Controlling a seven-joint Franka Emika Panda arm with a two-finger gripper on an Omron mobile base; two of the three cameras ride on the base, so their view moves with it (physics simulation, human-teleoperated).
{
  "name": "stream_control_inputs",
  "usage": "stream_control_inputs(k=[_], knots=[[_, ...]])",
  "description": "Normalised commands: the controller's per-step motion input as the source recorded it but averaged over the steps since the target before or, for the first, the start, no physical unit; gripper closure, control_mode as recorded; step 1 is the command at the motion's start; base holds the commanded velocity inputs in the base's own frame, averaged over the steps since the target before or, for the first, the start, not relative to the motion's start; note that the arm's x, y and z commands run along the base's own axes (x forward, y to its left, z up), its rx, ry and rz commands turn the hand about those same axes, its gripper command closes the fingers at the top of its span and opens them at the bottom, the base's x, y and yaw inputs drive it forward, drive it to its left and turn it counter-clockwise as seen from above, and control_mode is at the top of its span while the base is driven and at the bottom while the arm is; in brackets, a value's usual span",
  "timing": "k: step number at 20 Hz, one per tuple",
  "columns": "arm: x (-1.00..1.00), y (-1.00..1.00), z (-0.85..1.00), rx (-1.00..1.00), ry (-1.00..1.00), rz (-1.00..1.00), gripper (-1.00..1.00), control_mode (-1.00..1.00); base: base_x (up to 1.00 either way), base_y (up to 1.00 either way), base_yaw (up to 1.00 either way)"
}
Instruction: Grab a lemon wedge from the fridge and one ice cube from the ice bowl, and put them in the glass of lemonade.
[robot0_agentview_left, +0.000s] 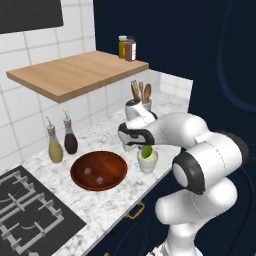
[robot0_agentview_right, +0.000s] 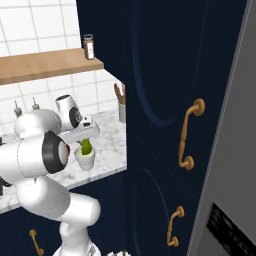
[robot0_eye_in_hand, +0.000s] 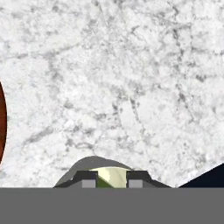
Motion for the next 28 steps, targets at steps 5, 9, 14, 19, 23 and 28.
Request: stream_control_inputs(k=[5, 9, 14, 19, 23, 28], knots=[[0.24, 0.00, -0.10, 0.00, 0.00, 0.00, 1.00, -1.00, 0.00, 0.00, 0.00], [0.09, 0.00, -0.04, 0.00, 0.00, 0.00, 1.00, -1.00, 0.00, 0.00, 0.00], [-0.02, 0.00, 0.00, 0.00, 0.00, 0.00, -1.00, -1.00, 0.00, 0.00, 0.00], [-0.29, 0.04, 0.35, 0.00, -0.17, 0.00, -1.00, -1.00, 0.00, 0.00, 0.00], [-0.66, 0.65, 0.65, 0.00, -0.23, 0.00, -1.00, -1.00, 0.00, 0.00, 0.00], [-0.52, 1.00, 0.10, 0.00, -0.04, 0.04, -1.00, -1.00, 0.00, 0.00, 0.00]])
